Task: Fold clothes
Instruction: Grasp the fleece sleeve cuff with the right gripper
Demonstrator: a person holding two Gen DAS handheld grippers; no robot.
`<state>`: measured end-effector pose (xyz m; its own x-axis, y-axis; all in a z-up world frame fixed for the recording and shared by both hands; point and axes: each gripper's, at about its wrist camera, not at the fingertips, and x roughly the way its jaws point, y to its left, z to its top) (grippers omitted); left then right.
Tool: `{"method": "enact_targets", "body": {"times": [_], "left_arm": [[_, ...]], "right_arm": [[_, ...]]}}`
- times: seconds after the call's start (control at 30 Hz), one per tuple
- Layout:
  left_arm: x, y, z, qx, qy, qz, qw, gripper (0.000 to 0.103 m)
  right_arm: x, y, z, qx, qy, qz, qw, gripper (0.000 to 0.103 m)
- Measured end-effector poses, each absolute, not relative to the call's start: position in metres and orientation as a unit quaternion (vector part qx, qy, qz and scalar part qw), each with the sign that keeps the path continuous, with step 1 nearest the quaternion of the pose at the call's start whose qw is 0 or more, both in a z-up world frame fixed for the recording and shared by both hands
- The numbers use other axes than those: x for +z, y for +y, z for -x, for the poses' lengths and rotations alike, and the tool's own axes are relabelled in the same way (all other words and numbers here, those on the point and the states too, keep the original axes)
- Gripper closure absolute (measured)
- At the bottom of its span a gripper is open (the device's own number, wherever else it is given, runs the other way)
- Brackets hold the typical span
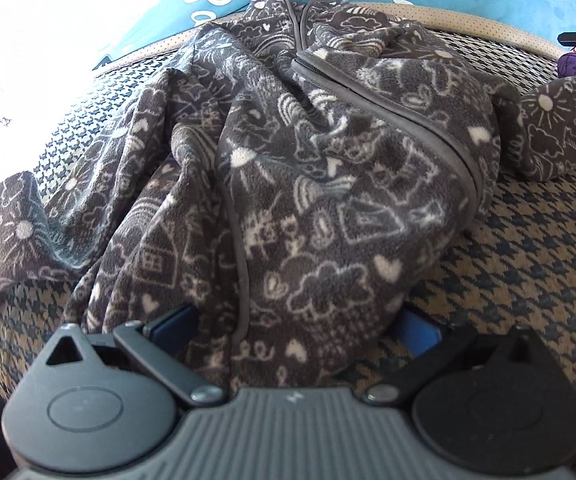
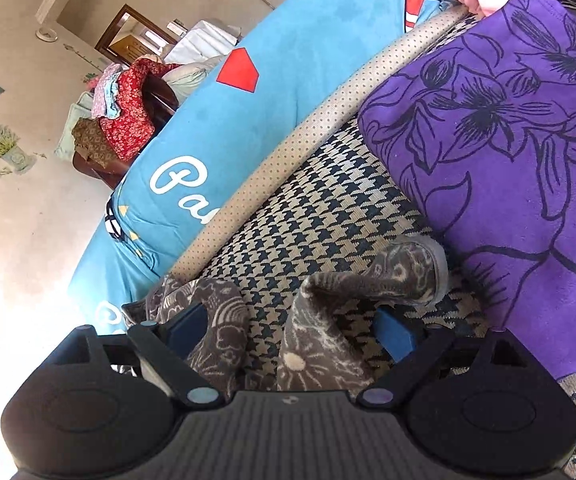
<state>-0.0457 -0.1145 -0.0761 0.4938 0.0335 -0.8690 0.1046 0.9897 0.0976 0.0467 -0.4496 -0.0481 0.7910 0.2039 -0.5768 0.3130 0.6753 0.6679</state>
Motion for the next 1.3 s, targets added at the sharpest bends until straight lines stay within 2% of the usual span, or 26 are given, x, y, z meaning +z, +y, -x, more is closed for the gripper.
{"method": "enact_targets", "body": {"times": [0.07,0.1,0.17,0.2,0.23,0.27,0.3,0.43,0.6,0.8,0.93,1.13,1.2,1.23,1.27,1.3], "left_arm": [[-0.076,-0.113,0.045,-0.02,0.504,-0.068,0.861,0.0],[-0.077,-0.113,0.045,-0.02,0.505,-0.067,0.861,0.0],[-0.077,-0.111,0.044,-0.02,0.507,-0.066,0.859,0.0],[-0.078,-0.11,0.043,-0.02,0.508,-0.064,0.859,0.0],[-0.078,-0.109,0.043,-0.019,0.509,-0.063,0.858,0.0],[-0.078,-0.109,0.043,-0.018,0.51,-0.061,0.858,0.0],[-0.077,-0.108,0.043,-0.018,0.511,-0.06,0.858,0.0],[-0.077,-0.108,0.042,-0.015,0.513,-0.059,0.856,0.0],[-0.076,-0.11,0.042,-0.013,0.515,-0.062,0.855,0.0],[-0.072,-0.113,0.043,-0.012,0.52,-0.057,0.852,0.0],[-0.066,-0.117,0.046,-0.026,0.52,-0.054,0.852,0.0],[-0.057,-0.127,0.054,-0.06,0.52,-0.052,0.85,0.0],[-0.055,-0.127,0.056,-0.066,0.52,-0.051,0.85,0.0],[-0.053,-0.126,0.057,-0.066,0.52,-0.05,0.85,0.0],[-0.053,-0.124,0.058,-0.065,0.519,-0.049,0.851,0.0],[-0.052,-0.123,0.059,-0.064,0.518,-0.048,0.851,0.0]], "right_arm": [[-0.053,-0.451,-0.053,-0.035,0.324,-0.41,0.852,0.029],[-0.056,-0.451,-0.055,-0.038,0.324,-0.416,0.849,0.033],[-0.062,-0.452,-0.06,-0.044,0.323,-0.427,0.843,0.053],[-0.064,-0.452,-0.062,-0.045,0.322,-0.431,0.842,0.058],[-0.066,-0.452,-0.064,-0.046,0.322,-0.434,0.84,0.07],[-0.068,-0.453,-0.065,-0.047,0.322,-0.438,0.838,0.088],[-0.068,-0.452,-0.066,-0.046,0.319,-0.438,0.839,0.094],[-0.047,-0.445,-0.06,-0.03,0.274,-0.407,0.871,0.096],[0.002,-0.44,-0.03,-0.04,0.157,-0.336,0.928,0.096],[0.03,-0.454,0.001,-0.154,0.08,-0.259,0.95,0.097],[0.03,-0.476,0.016,-0.226,0.064,-0.263,0.936,0.097],[0.018,-0.496,0.011,-0.265,0.12,-0.266,0.919,0.096],[0.011,-0.501,0.012,-0.275,0.15,-0.27,0.91,0.091],[0.007,-0.504,0.013,-0.28,0.163,-0.276,0.905,0.085],[0.003,-0.507,0.015,-0.283,0.174,-0.286,0.899,0.072],[-0.001,-0.511,0.018,-0.291,0.184,-0.295,0.891,0.066]]}}
